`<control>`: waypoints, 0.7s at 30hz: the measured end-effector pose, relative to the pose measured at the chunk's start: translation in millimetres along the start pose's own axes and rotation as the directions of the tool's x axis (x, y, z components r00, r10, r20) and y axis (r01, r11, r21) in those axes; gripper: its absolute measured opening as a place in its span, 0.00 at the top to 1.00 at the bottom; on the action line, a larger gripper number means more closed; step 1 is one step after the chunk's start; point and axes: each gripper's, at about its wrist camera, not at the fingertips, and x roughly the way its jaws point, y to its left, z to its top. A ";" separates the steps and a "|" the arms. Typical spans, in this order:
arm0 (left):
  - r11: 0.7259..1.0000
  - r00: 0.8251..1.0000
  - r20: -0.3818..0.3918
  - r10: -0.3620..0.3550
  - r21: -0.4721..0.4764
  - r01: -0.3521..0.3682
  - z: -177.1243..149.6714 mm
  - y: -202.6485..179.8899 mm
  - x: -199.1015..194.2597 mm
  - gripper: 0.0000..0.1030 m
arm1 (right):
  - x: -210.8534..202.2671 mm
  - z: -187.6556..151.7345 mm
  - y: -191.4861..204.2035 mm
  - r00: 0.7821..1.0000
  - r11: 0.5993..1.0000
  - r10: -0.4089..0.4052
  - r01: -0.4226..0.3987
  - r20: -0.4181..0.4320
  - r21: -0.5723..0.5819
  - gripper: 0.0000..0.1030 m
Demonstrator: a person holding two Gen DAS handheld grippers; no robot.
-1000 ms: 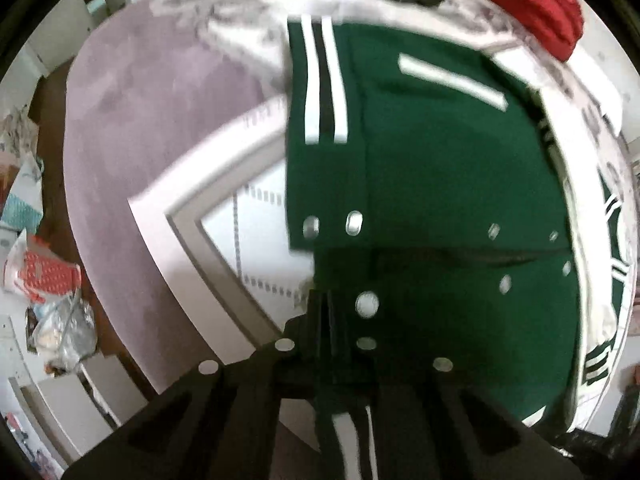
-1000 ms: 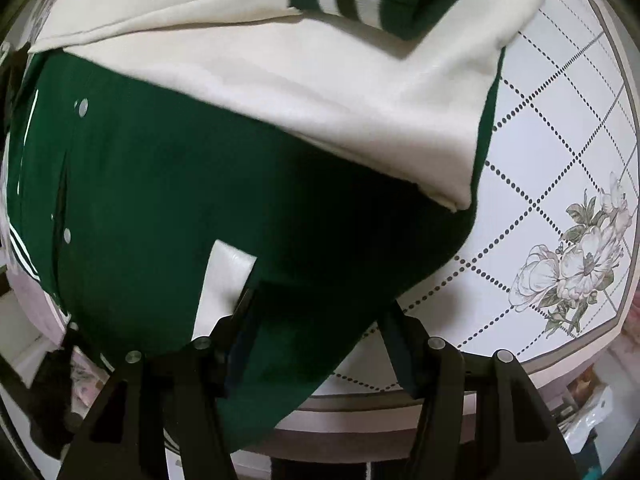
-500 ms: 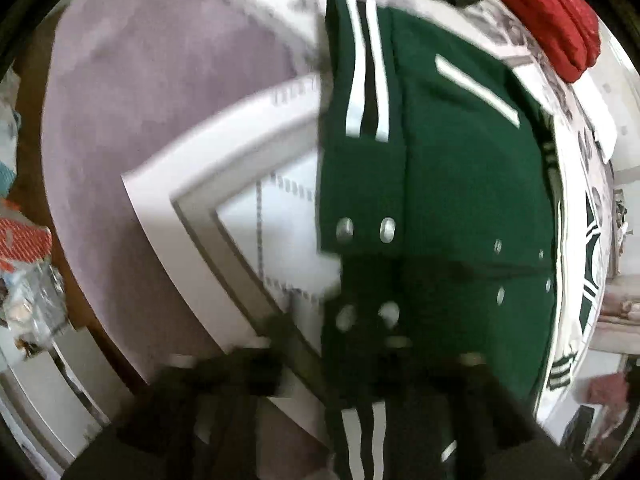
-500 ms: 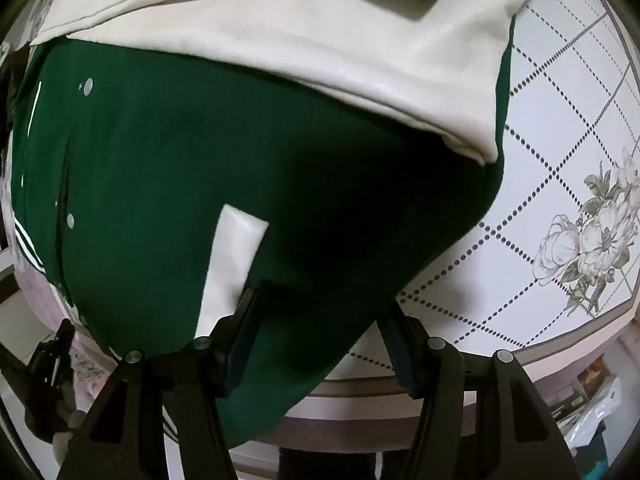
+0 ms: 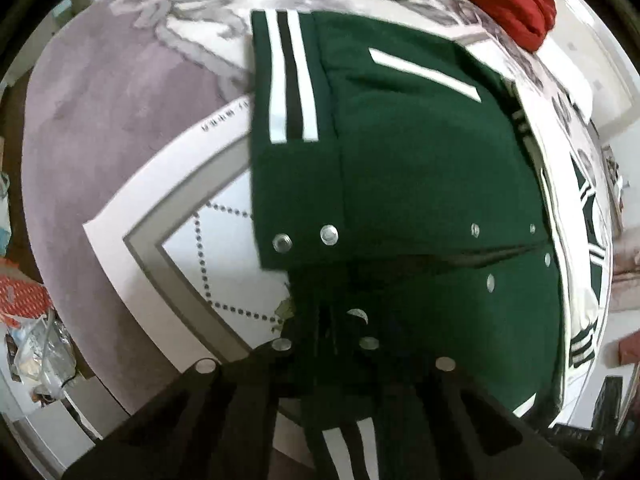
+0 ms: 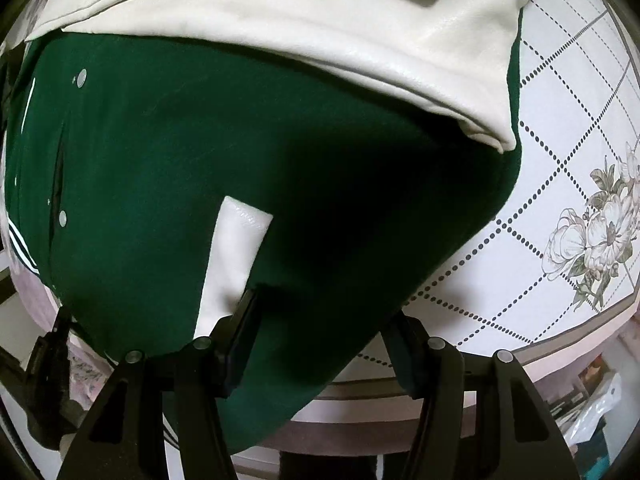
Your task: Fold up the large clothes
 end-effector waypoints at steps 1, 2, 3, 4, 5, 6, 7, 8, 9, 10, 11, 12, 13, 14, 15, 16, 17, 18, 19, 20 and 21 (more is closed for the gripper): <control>1.000 1.000 0.015 0.008 -0.008 -0.008 2.3 1.6 -3.4 0.98 | 4.8 -3.5 8.0 1.000 1.000 0.001 -0.001 0.001 0.002 0.41; 1.000 0.999 0.033 0.012 -0.017 -0.011 4.6 4.2 -6.8 0.98 | 4.1 -5.5 8.3 1.000 1.000 0.003 -0.003 0.002 0.001 0.41; 0.999 0.999 0.053 0.011 -0.035 -0.010 9.1 8.2 -11.5 0.98 | 5.1 -7.7 17.7 1.000 1.000 0.007 -0.007 0.006 0.003 0.41; 0.999 0.998 0.059 0.007 -0.046 -0.004 12.2 11.7 -13.1 0.98 | 4.8 -7.5 17.4 1.000 1.000 0.013 -0.013 0.012 0.002 0.41; 0.998 0.998 0.056 -0.001 -0.058 0.004 16.7 14.8 -10.2 0.98 | 5.7 -9.3 24.1 1.000 1.000 0.021 -0.021 0.018 -0.001 0.41; 0.998 0.999 0.045 -0.004 -0.068 0.007 19.7 19.3 -5.1 0.98 | 2.1 -10.1 23.6 0.999 0.999 0.032 -0.031 0.025 -0.011 0.41; 0.997 1.000 0.026 -0.003 -0.081 0.005 21.9 20.7 5.3 0.98 | -0.2 -10.0 23.5 0.999 0.999 0.036 -0.035 0.027 -0.020 0.41; 0.995 1.000 0.002 -0.015 -0.098 0.015 22.4 21.9 14.4 0.98 | 0.7 -11.0 25.2 0.999 0.999 0.031 -0.031 0.023 -0.031 0.41; 0.994 1.000 -0.015 -0.023 -0.104 0.022 21.5 24.1 16.8 0.97 | 10.9 -19.5 30.4 1.000 0.999 0.026 -0.026 0.017 -0.034 0.41; 0.994 0.999 -0.043 -0.014 -0.106 0.010 19.0 25.0 17.1 0.96 | 13.3 -20.0 28.7 1.000 0.999 0.026 -0.026 0.009 -0.029 0.41; 0.995 0.998 -0.060 0.004 -0.104 -0.011 16.2 25.6 13.5 0.94 | 15.9 -20.5 24.6 0.999 0.999 0.033 -0.033 -0.006 -0.015 0.41; 0.995 0.997 -0.076 0.023 -0.098 -0.031 14.1 24.0 10.1 0.94 | 16.9 -21.5 21.8 0.999 0.999 0.042 -0.042 -0.014 -0.005 0.41; 0.995 0.996 -0.084 0.033 -0.086 -0.041 11.9 20.8 4.5 0.93 | 16.8 -23.5 16.6 0.998 0.998 0.059 -0.058 -0.021 0.008 0.41; 0.996 0.996 -0.077 0.048 -0.068 -0.053 9.9 16.2 -3.3 0.88 | 15.1 -25.5 11.5 0.997 0.997 0.071 -0.071 -0.022 0.014 0.41; 0.996 0.996 -0.064 0.069 -0.053 -0.073 10.0 10.8 -7.8 0.77 | 10.5 -26.5 7.2 0.997 0.997 0.079 -0.078 -0.020 0.015 0.41; 0.995 0.995 -0.027 0.094 -0.024 -0.094 9.1 4.5 -19.2 0.68 | 8.0 -28.3 2.8 0.996 0.996 0.084 -0.084 -0.016 0.014 0.41; 0.994 0.994 0.026 0.106 0.008 -0.106 8.4 -2.7 -32.4 0.47 | 4.2 -30.8 -3.9 0.996 0.996 0.093 -0.093 -0.010 0.014 0.41; 0.992 0.991 0.062 0.117 0.028 -0.119 8.0 -7.1 -41.4 0.24 | 1.0 -32.7 -9.8 0.995 0.995 0.100 -0.100 -0.006 0.015 0.41; 0.988 0.981 0.140 0.137 0.051 -0.146 7.2 -17.6 -57.8 0.18 | -3.8 -35.6 -15.2 0.994 0.994 0.107 -0.107 -0.002 0.019 0.41; 0.986 0.972 0.186 0.145 0.057 -0.158 6.6 -23.5 -66.3 0.14 | -7.3 -37.4 -21.9 0.993 0.993 0.115 -0.115 0.002 0.026 0.41; 0.983 0.955 0.258 0.145 0.070 -0.169 4.4 -35.4 -79.1 0.13 | -13.3 -39.9 -32.3 0.991 0.990 0.131 -0.131 0.010 0.041 0.41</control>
